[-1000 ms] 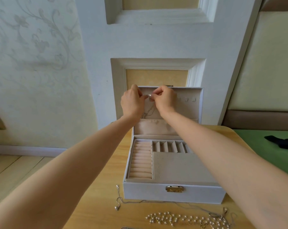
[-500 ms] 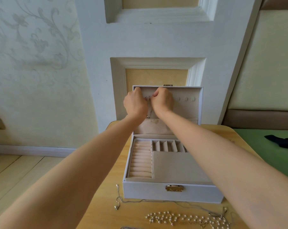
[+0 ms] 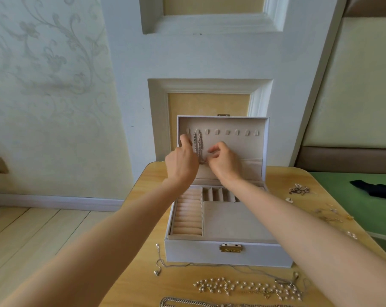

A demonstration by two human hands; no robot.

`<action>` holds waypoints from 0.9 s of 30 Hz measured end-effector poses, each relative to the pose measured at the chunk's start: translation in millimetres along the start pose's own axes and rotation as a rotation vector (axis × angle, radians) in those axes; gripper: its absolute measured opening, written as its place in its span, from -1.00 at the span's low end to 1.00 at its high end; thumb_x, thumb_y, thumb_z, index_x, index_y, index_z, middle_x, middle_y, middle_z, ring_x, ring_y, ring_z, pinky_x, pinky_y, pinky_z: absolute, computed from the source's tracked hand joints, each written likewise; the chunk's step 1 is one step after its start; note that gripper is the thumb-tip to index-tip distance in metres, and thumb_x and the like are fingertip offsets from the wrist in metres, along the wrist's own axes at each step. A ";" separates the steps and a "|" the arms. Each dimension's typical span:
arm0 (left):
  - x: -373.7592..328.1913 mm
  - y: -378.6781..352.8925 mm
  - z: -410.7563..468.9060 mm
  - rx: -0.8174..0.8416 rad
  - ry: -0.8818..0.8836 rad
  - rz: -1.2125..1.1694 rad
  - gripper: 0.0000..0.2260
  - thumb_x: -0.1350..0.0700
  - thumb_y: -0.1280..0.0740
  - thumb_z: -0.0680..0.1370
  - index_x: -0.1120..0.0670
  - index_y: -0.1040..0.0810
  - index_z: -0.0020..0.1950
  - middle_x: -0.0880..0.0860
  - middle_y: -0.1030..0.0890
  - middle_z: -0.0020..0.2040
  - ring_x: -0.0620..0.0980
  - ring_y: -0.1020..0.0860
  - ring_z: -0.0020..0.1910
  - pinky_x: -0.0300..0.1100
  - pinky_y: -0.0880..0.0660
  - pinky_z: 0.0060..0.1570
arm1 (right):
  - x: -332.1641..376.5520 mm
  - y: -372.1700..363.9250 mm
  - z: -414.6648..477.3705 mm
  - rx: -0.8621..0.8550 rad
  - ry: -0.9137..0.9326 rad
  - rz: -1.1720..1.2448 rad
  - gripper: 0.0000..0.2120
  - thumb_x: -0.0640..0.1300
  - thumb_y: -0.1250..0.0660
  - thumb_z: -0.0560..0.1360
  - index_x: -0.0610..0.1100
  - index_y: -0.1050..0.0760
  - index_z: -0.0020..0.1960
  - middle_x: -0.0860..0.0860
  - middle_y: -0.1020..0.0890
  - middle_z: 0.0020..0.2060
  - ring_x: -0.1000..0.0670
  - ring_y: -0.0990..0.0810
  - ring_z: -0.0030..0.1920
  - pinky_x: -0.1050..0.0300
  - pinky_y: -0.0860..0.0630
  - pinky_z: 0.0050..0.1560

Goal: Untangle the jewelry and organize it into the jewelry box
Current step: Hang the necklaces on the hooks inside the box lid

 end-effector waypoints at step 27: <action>-34.4 39.8 -98.0 0.365 -0.507 -0.375 -0.90 0.29 -0.27 0.52 0.19 -0.46 0.03 0.06 -0.61 -0.02 -0.02 -0.58 -0.11 -0.29 -0.49 -0.18 | 20.0 54.2 -92.9 0.263 0.362 -0.086 -0.84 -0.26 -0.37 0.45 -0.03 -0.63 -0.07 0.09 -0.56 -0.14 0.16 -0.49 -0.23 0.27 -0.42 -0.13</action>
Point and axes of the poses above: each hand's wrist, its own z-axis towards the middle knuckle, its own y-axis out of the back of the hand, x = y × z, the point moved 10 cm from there along z, towards the middle knuckle
